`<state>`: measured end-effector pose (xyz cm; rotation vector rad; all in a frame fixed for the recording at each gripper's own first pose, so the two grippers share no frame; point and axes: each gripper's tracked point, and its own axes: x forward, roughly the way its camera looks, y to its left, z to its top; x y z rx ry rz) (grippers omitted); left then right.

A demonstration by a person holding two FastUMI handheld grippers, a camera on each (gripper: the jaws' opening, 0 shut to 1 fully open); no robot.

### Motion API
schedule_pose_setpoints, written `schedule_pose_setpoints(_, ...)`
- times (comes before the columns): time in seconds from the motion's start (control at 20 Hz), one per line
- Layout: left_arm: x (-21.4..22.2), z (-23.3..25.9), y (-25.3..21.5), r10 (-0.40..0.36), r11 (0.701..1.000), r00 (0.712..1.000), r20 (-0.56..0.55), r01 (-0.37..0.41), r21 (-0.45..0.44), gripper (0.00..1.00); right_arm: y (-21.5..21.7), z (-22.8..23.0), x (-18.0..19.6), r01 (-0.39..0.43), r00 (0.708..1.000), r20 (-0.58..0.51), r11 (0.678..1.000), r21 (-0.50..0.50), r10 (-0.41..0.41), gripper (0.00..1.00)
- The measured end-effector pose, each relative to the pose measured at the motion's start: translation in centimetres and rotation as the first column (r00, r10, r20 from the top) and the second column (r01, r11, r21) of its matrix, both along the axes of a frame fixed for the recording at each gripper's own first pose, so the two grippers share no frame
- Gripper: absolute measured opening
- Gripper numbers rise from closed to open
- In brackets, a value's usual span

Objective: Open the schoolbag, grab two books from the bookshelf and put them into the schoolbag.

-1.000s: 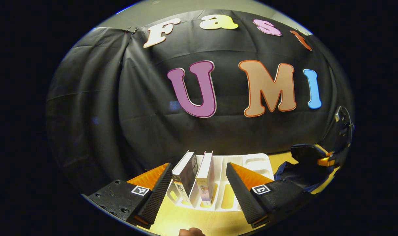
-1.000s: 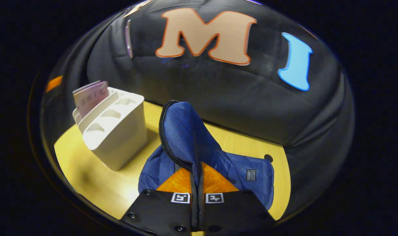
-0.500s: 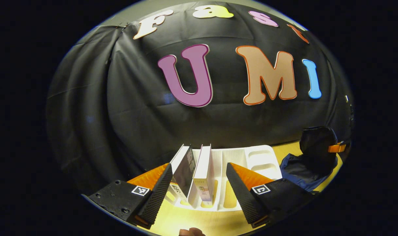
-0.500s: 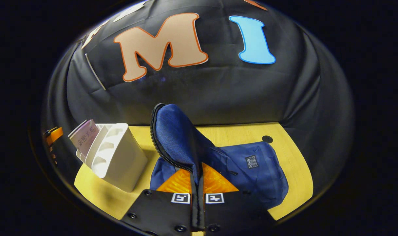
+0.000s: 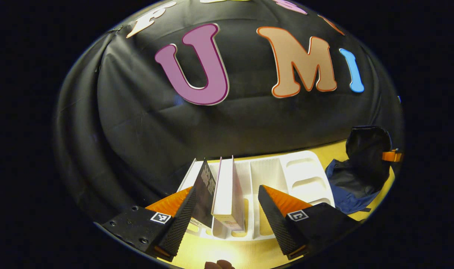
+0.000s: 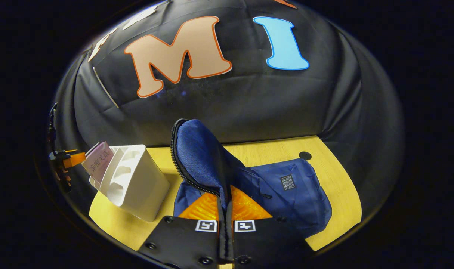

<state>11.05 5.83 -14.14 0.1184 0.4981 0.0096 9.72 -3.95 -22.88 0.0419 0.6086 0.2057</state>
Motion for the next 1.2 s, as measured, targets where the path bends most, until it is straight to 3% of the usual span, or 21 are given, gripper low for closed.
schedule_pose_setpoints(0.2,0.0,-2.5,-0.3,-0.036,0.996,0.986,-0.161,0.023,-0.084,0.97,0.1,0.0,-0.1,0.007,1.000,-0.008,1.000,0.013,-0.007,0.03)
schedule_pose_setpoints(0.35,1.2,-4.1,0.4,-0.008,0.994,0.969,-0.246,-0.019,-0.107,0.96,0.0,0.1,-0.1,0.003,1.000,-0.006,1.000,0.004,-0.003,0.03)
schedule_pose_setpoints(0.55,2.1,-5.2,0.7,-0.001,0.996,0.944,-0.331,-0.029,-0.087,0.95,0.0,0.1,-0.1,0.007,1.000,-0.002,1.000,0.006,-0.007,0.03)
schedule_pose_setpoints(1.1,3.4,-7.4,-0.3,-0.085,0.996,0.866,-0.493,0.060,-0.066,0.91,0.0,0.2,-0.1,0.028,1.000,-0.005,0.999,0.029,-0.028,0.03)
schedule_pose_setpoints(1.2,3.3,-7.5,-0.1,-0.105,0.994,0.854,-0.510,0.081,-0.069,0.84,0.0,0.3,-0.2,0.030,1.000,-0.007,0.999,0.031,-0.030,0.03)
